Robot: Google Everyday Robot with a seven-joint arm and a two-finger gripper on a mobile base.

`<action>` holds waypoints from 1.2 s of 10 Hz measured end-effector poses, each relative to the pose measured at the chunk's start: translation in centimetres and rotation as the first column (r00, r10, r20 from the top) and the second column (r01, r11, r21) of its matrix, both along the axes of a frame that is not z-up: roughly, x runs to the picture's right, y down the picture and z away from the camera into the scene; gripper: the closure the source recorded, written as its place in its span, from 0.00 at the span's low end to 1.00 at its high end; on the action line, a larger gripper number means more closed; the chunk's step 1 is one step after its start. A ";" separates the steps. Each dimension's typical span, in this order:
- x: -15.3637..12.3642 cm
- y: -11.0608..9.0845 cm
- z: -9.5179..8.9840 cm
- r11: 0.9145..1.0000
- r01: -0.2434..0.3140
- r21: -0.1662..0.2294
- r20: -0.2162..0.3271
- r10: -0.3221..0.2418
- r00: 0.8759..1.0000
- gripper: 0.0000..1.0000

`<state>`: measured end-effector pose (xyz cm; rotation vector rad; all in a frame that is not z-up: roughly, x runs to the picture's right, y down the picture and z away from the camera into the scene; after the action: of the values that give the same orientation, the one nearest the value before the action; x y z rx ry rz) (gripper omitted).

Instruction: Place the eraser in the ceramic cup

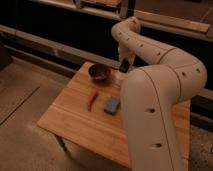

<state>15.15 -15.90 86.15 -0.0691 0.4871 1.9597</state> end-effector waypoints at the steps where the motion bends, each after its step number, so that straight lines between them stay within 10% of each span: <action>1: 0.3 0.1 0.2 1.000 -0.008 -0.004 0.000 0.008 1.000 1.00; 12: -2.3 1.0 1.8 0.998 0.055 -0.033 0.035 -0.054 0.998 1.00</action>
<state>12.81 -14.92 87.96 -0.1098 0.4953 1.8937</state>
